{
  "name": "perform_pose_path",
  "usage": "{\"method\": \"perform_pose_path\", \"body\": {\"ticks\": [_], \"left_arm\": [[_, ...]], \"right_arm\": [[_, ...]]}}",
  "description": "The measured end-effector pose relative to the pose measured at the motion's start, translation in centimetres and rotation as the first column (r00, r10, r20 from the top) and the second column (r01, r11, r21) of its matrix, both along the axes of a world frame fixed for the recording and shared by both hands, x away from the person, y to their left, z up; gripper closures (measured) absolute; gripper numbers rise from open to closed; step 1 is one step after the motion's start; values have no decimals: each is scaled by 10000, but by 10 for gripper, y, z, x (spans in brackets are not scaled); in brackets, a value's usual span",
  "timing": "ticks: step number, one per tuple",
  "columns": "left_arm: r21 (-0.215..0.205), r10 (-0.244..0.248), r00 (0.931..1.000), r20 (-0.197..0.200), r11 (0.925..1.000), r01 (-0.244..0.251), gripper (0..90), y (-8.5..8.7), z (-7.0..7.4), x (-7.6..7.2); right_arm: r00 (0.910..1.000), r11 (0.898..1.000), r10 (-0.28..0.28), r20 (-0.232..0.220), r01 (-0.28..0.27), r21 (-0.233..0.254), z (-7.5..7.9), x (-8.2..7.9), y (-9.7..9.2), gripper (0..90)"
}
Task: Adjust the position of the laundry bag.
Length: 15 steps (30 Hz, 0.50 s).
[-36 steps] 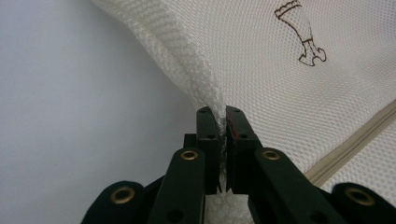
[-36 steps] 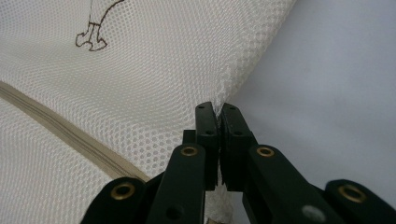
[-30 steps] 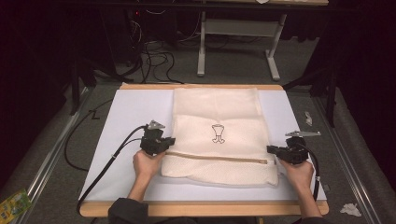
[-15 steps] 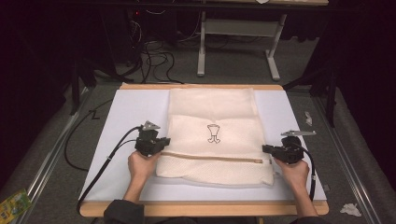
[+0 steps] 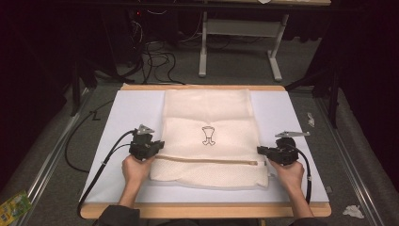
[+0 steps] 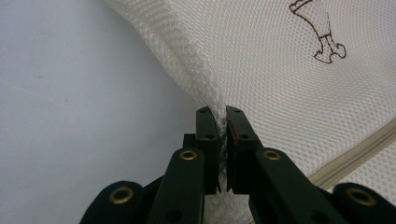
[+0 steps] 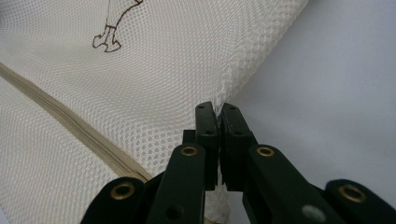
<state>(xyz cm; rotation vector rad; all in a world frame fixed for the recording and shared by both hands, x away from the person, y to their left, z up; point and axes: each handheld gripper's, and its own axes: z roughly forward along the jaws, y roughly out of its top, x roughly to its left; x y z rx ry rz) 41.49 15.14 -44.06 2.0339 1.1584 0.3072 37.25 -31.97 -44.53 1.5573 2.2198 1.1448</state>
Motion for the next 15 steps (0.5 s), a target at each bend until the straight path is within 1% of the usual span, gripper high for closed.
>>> {"method": "perform_pose_path", "body": {"ticks": [1, 3, 6, 9, 13, 15], "left_arm": [[1, 51, 10000, -39, 10000, -51, 855, 3, -1, 0], [14, 92, 10000, -32, 10000, -92, 855, 5, -1, -1], [139, 132, 9999, -13, 9998, -132, 853, 7, -1, -2], [289, 218, 9998, 33, 9993, -219, 852, 10, -2, -3], [328, 247, 9997, 34, 9992, -248, 850, 11, -3, -4], [322, 289, 9996, 54, 9991, -290, 848, 12, -4, -5]], "right_arm": [[10000, 10000, 60, -3, -60, 5, -1, 1, 3, 886], [10000, 10000, 81, 48, -81, 33, -1, 1, 5, 886], [9999, 9999, 137, 21, -137, 39, -1, 2, 10, 886], [9996, 9997, 244, 104, -245, 40, -1, 2, 13, 885], [9996, 9997, 251, 98, -251, 47, -1, 2, 15, 885], [9997, 9997, 246, 95, -246, -34, -1, 1, 16, 884]]}}
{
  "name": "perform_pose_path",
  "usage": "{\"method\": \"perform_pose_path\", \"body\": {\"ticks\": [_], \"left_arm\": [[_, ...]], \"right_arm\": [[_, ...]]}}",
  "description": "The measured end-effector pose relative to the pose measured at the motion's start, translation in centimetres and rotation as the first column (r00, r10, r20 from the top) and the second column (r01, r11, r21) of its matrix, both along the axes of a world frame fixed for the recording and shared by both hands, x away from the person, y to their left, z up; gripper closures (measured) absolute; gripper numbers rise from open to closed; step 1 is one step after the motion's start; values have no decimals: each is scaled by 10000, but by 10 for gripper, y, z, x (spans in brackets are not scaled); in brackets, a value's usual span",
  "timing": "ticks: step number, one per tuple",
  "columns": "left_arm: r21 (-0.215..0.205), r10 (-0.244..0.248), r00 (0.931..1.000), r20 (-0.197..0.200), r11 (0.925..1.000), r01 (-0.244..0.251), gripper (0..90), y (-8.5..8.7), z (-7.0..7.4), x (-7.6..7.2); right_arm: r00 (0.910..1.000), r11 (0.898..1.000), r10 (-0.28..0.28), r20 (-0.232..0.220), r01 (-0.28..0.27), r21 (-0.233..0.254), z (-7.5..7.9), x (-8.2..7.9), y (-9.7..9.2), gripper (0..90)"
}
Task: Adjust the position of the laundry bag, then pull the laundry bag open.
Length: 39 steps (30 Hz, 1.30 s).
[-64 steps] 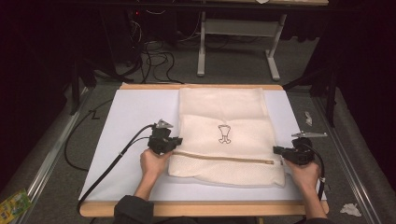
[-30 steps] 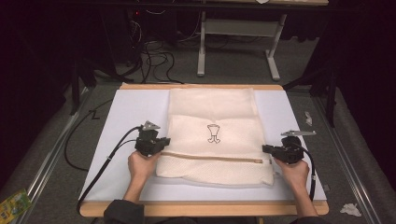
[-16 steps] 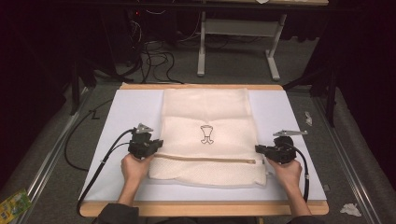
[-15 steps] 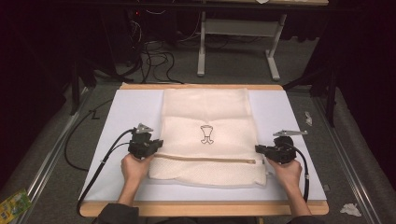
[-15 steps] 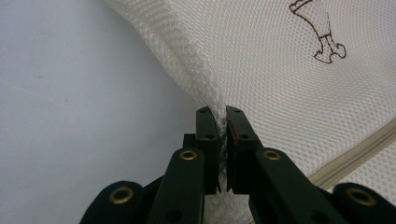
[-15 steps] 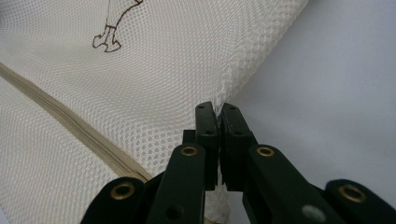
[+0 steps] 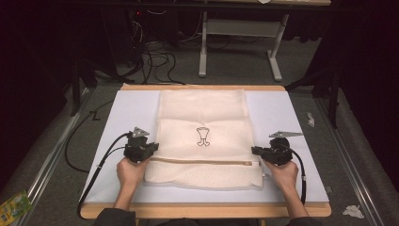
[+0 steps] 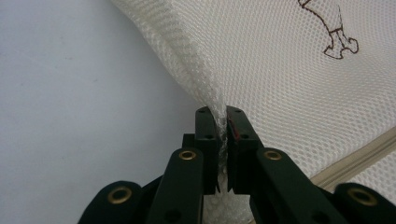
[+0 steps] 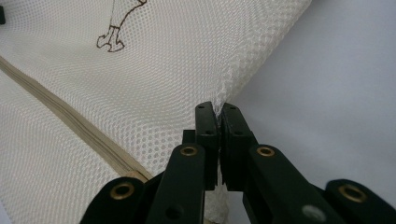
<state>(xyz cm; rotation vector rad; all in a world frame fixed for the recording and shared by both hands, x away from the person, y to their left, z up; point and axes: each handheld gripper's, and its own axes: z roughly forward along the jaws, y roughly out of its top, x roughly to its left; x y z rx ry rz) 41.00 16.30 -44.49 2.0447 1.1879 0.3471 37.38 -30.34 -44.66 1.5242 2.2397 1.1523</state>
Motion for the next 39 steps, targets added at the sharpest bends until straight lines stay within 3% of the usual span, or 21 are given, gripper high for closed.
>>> {"method": "perform_pose_path", "body": {"ticks": [8, 16, 20, 24, 26, 27, 32, 39], "left_arm": [[315, 38, 10000, 21, 9995, -39, 836, -2, -6, -2], [375, 102, 9999, 99, 9992, -105, 817, -2, -10, -3], [548, 160, 9994, 322, 9983, -178, 798, -2, -12, -5], [747, 232, 9990, 394, 9969, -261, 739, -4, -18, -8], [814, 290, 9979, 572, 9961, -336, 695, -3, -19, -10], [697, 389, 9956, 851, 9966, -449, 672, -2, -18, -13], [795, 459, 9915, 1219, 9953, -558, 583, -2, -16, -21], [768, 503, 9809, 1877, 9949, -657, 514, -2, -8, -36]], "right_arm": [[10000, 9999, -66, 32, 66, -145, -7, -2, 2, 871], [9998, 9996, -106, 165, 110, -270, -10, -3, 4, 854], [9995, 9991, -143, 277, 154, -401, -11, -4, 5, 830], [9983, 9994, -330, 471, 336, -127, -15, -7, 3, 783], [9975, 9987, -512, 483, 513, 3, -19, -7, 0, 731], [9971, 9983, -579, 496, 576, 79, -22, -8, -4, 680], [9931, 9960, -887, 764, 874, 194, -19, -13, -8, 593], [9916, 9958, -875, 950, 843, 365, -19, -18, -9, 537]]}}
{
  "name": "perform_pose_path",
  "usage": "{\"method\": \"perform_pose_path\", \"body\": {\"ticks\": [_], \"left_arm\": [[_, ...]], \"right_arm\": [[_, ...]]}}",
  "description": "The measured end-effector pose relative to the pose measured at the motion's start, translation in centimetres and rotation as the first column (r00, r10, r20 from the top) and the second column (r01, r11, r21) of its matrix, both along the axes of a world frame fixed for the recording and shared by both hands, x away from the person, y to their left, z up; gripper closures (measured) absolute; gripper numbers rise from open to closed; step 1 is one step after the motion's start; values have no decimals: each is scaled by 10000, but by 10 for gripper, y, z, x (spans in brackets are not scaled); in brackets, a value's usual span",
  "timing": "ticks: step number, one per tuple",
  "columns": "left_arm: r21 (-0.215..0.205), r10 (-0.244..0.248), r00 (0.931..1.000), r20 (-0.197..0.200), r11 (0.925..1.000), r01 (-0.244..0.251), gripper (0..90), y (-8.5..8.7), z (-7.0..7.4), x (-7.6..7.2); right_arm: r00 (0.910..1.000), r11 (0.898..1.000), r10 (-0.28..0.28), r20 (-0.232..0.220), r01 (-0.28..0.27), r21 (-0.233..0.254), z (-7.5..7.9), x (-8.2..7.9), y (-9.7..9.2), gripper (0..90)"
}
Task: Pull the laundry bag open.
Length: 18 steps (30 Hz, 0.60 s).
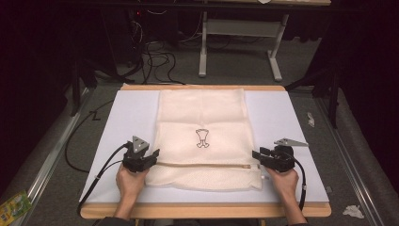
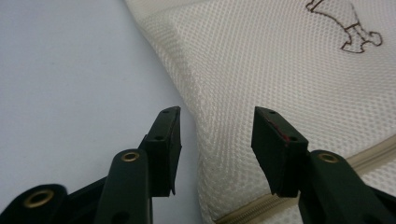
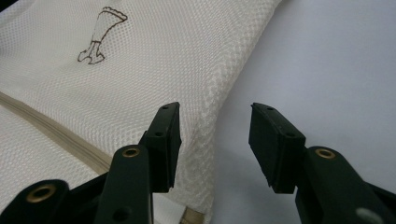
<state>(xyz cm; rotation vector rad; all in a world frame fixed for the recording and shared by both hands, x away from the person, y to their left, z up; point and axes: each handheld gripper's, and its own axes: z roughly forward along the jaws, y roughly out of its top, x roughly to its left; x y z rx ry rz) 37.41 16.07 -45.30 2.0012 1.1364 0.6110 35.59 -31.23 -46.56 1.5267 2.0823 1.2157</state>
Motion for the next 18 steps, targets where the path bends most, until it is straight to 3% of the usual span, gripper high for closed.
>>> {"method": "perform_pose_path", "body": {"ticks": [3, 6, 11, 13, 17, 18], "left_arm": [[-11, -279, 9991, 329, 9996, 280, 503, -4, 6, -12], [-28, -477, 9981, 386, 9989, 479, 497, -8, 7, -16], [8, -1074, 9940, 189, 9942, 1074, 490, -26, 4, -21], [-208, -1466, 9892, 26, 9890, 1466, 487, -40, 1, -23], [-127, -1788, 9839, -29, 9838, 1788, 487, -54, 0, -24], [-188, -2017, 9794, -40, 9793, 2016, 487, -63, -1, -24]], "right_arm": [[9997, 9999, 132, -198, -131, 66, -3, -3, 5, 520], [9994, 9997, 188, -293, -183, 146, -5, -4, 8, 508], [9990, 9997, 193, -406, -187, 168, -6, -5, 8, 489], [9987, 9999, 139, -491, -134, 100, -6, -6, 7, 478], [9979, 9998, 134, -637, -123, 178, -6, -6, 5, 466], [9975, 9997, 177, -687, -164, 190, -7, -5, 5, 466]]}}
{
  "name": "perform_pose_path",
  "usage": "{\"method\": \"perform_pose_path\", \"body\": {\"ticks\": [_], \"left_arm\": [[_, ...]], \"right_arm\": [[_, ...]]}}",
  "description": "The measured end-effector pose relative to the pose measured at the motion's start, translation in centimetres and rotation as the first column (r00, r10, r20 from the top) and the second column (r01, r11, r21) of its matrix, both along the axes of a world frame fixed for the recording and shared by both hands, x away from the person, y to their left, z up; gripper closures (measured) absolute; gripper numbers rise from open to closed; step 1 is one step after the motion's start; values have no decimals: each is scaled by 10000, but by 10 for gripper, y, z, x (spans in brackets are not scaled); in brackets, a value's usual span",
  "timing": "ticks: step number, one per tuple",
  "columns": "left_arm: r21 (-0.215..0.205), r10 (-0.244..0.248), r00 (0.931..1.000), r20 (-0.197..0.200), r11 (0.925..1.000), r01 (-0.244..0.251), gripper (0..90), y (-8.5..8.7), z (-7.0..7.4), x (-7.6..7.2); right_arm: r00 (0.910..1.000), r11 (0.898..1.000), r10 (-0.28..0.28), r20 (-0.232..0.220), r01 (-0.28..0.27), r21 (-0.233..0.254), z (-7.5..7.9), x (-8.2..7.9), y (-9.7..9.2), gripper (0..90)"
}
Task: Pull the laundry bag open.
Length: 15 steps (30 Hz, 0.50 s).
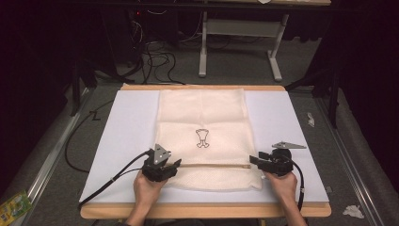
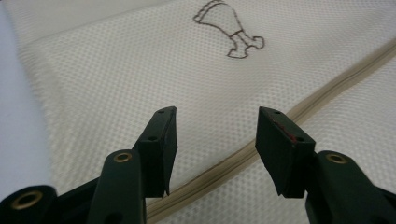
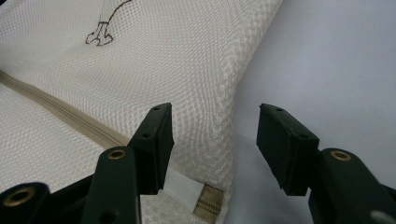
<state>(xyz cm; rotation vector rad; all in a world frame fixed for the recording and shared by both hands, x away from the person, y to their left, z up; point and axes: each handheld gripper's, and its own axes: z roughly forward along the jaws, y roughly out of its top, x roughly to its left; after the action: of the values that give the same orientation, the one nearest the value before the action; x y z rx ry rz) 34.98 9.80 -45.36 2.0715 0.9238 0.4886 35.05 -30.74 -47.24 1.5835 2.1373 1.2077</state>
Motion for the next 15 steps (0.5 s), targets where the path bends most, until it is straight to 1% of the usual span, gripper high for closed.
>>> {"method": "perform_pose_path", "body": {"ticks": [2, 3, 4, 6, 7, 8, 11, 12, 13, 14, 15], "left_arm": [[-121, -157, 9999, -67, 9998, 157, 486, -7, 1, 0], [-94, -209, 9998, -77, 9997, 208, 486, -11, 1, 1], [-94, -209, 9998, -77, 9997, 208, 486, -11, 1, 1], [-98, -363, 9990, -247, 9993, 361, 486, -21, 0, 3], [-101, -477, 9983, -320, 9988, 474, 483, -28, -1, 5], [-41, -558, 9980, -305, 9984, 557, 483, -32, -1, 5], [-143, -790, 9959, -435, 9968, 785, 481, -44, -1, 7], [-143, -790, 9959, -435, 9968, 785, 481, -44, -1, 7], [-229, -942, 9943, -501, 9954, 932, 480, -50, 0, 8], [-229, -942, 9943, -501, 9954, 932, 479, -50, 0, 8], [-208, -1033, 9935, -482, 9945, 1024, 479, -56, 1, 9]], "right_arm": [[9999, 10000, 29, -98, -29, 5, -1, 1, 1, 464], [9999, 10000, 56, -128, -56, 36, -1, 1, 2, 465], [9999, 10000, 56, -128, -56, 36, -1, 1, 2, 465], [9996, 9999, 134, -237, -133, 47, -2, 3, 5, 467], [9994, 9997, 220, -284, -217, 98, -4, 5, 8, 475], [9991, 9996, 273, -332, -269, 118, -5, 5, 9, 482], [9990, 9996, 278, -341, -275, 94, -6, 7, 12, 518], [9990, 9996, 267, -351, -266, 30, -5, 7, 12, 546], [9990, 9996, 264, -350, -269, -124, -5, 7, 13, 574], [9992, 9992, 276, -306, -285, -283, -5, 7, 15, 601], [9992, 9979, 325, -222, -337, -553, -5, 6, 16, 646]]}}
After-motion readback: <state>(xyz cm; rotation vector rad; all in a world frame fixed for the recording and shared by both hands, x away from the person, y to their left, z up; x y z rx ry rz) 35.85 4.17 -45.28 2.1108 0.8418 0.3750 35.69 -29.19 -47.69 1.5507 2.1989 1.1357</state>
